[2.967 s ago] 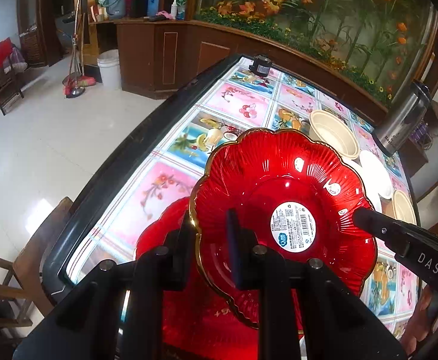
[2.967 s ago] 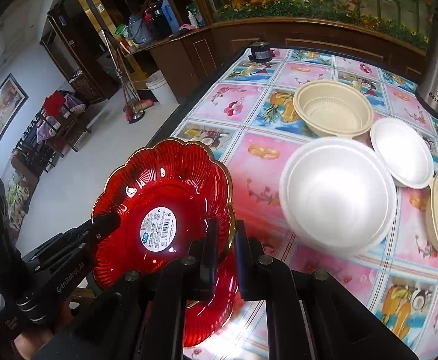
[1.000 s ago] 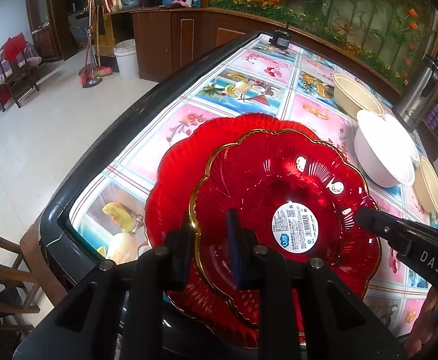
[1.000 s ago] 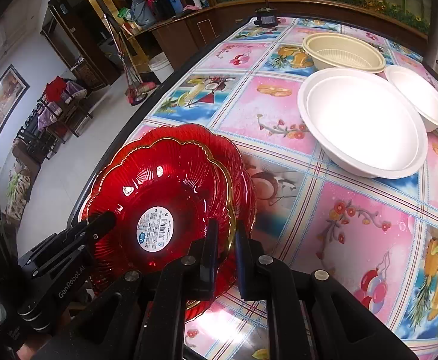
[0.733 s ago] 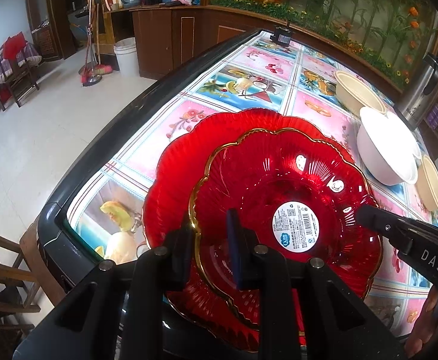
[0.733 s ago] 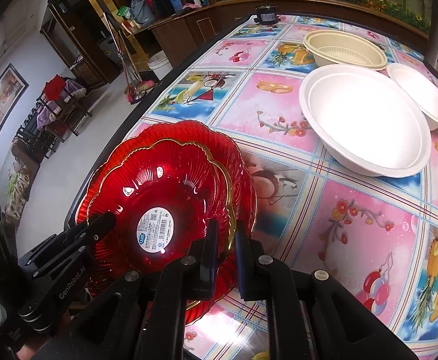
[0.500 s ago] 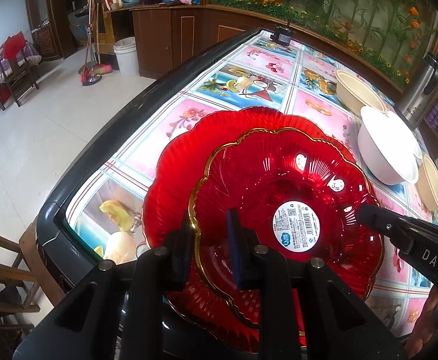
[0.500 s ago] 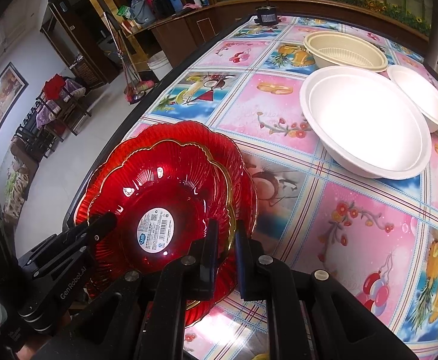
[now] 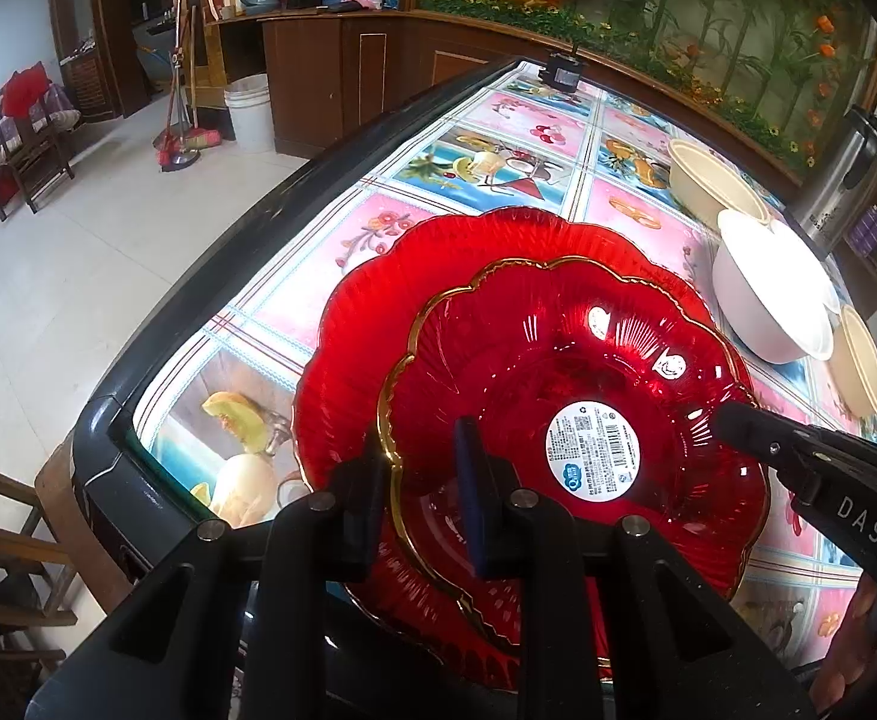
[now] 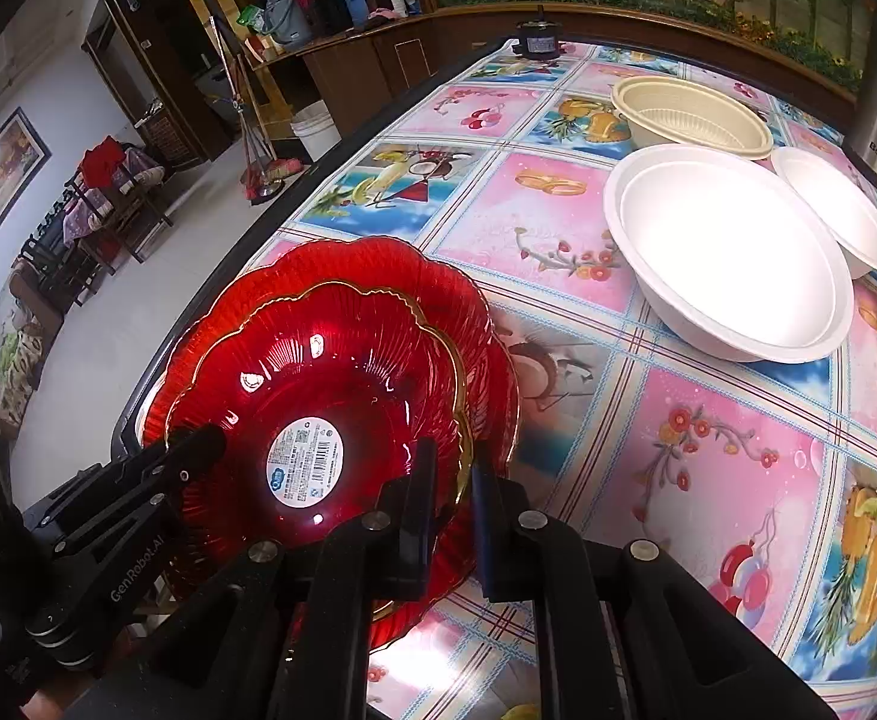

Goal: Organize plates and bowls
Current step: 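Carry the stacked red plates with the left gripper toward the table edge, then lower the red plates onto the table and open the left gripper, then grasp the rim of the large white bowl with the left gripper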

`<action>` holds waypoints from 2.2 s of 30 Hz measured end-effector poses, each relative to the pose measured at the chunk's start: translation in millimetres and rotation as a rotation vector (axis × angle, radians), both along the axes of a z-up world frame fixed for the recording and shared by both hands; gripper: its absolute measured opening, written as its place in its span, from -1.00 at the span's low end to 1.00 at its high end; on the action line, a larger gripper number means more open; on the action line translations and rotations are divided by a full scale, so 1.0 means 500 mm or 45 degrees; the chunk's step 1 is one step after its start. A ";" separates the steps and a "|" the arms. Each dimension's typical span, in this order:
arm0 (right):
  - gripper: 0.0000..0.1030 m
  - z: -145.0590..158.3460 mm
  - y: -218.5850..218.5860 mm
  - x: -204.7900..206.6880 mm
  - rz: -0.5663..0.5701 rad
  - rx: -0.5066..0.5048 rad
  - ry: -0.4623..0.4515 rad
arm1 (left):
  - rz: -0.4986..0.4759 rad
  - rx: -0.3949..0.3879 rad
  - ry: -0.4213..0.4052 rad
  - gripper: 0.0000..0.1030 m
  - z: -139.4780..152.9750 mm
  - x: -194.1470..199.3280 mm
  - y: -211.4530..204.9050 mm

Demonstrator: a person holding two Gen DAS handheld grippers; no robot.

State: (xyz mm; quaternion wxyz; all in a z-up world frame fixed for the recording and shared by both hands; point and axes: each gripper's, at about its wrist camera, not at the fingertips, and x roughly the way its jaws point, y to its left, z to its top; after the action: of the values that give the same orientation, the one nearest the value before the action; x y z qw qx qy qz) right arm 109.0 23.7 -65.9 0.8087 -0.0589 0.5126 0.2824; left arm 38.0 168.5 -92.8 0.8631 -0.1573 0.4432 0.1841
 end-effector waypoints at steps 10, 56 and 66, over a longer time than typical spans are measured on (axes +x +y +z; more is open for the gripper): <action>-0.73 -0.001 0.016 0.003 0.001 -0.056 -0.030 | -0.013 -0.014 0.041 -0.60 -0.002 0.012 0.004; 0.38 0.046 -0.394 0.192 -0.592 0.584 0.207 | -0.265 -0.142 0.029 0.52 0.105 0.329 -0.201; 0.08 -0.003 -0.382 0.285 -0.627 0.522 0.265 | -0.182 -0.142 0.136 0.52 0.043 0.408 -0.214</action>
State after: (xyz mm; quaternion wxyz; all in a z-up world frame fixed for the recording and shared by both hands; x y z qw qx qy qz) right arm 251.4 -167.4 -67.3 0.7910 0.2598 0.5237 0.1803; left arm 241.9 61.3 -71.3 0.8392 -0.1631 0.5081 0.1052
